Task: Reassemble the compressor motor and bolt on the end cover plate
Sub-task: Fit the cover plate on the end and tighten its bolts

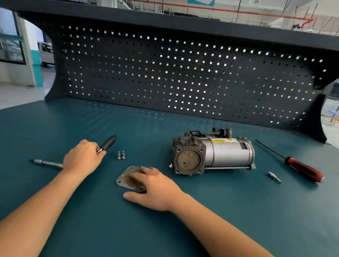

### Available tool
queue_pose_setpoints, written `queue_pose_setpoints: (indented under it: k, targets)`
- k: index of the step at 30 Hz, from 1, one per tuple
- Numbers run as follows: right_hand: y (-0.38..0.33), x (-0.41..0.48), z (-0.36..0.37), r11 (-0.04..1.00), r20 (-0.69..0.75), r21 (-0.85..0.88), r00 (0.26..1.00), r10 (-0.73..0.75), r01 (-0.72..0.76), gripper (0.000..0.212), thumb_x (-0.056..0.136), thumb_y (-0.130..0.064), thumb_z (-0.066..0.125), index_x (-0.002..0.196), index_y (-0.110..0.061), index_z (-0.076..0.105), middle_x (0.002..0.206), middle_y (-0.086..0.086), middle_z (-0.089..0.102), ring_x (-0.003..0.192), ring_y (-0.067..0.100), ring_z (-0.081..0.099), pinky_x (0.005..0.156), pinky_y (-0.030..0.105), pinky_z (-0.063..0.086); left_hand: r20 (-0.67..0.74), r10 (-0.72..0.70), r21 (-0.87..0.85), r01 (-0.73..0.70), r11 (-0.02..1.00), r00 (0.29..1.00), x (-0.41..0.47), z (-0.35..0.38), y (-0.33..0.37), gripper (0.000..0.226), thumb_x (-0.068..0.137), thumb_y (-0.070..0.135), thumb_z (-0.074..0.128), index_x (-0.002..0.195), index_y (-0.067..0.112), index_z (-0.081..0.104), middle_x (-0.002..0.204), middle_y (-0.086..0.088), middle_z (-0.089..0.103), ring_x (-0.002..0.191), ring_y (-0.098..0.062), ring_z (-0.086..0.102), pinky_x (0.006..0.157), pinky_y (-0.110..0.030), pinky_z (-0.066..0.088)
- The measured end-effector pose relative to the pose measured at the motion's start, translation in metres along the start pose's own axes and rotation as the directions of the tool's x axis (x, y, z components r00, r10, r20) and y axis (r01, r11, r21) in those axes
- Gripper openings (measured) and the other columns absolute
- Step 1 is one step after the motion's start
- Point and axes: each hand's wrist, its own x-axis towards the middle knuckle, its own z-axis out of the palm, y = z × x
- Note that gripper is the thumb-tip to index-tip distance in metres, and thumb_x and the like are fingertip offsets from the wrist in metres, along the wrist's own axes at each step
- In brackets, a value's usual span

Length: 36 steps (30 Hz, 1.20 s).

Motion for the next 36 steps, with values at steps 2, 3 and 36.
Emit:
queue_pose_setpoints:
  k: [2, 3, 36]
  targets:
    - [0.002, 0.005, -0.002, 1.0, -0.021, -0.029, 1.0, -0.006, 0.005, 0.054, 0.091, -0.049, 0.052, 0.132, -0.014, 0.048, 0.136, 0.009, 0.048, 0.125, 0.027, 0.042, 0.095, 0.033, 0.037, 0.061, -0.017, 0.018, 0.015, 1.0, 0.998, 0.002, 0.001, 0.0, 0.028, 0.092, 0.035, 0.054, 0.093, 0.009, 0.066, 0.104, -0.013, 0.058, 0.089, -0.033, 0.058, 0.065, -0.032, 0.039]
    - [0.003, 0.005, -0.002, 0.997, -0.037, -0.076, 0.999, -0.036, 0.033, 0.05, 0.092, -0.047, 0.051, 0.126, -0.01, 0.05, 0.129, 0.011, 0.053, 0.118, 0.029, 0.048, 0.088, 0.035, 0.04, 0.082, -0.021, 0.022, 0.02, 1.0, 0.996, 0.001, 0.0, 0.001, 0.028, 0.092, 0.034, 0.054, 0.092, 0.009, 0.065, 0.104, -0.012, 0.059, 0.088, -0.033, 0.058, 0.065, -0.032, 0.041]
    - [0.093, -0.048, -0.031, 0.848, -0.642, -0.479, 0.749, -0.161, -0.228, 0.099, 0.041, -0.048, 0.088, 0.128, -0.012, 0.058, 0.133, 0.005, 0.056, 0.119, 0.026, 0.056, 0.084, 0.053, 0.049, -0.237, 0.324, -0.658, -0.397, 0.64, 0.916, -0.072, 0.0, 0.151, 0.016, 0.075, 0.004, 0.075, 0.09, 0.007, 0.072, 0.084, 0.01, 0.049, 0.075, -0.002, 0.053, 0.069, 0.002, 0.033]
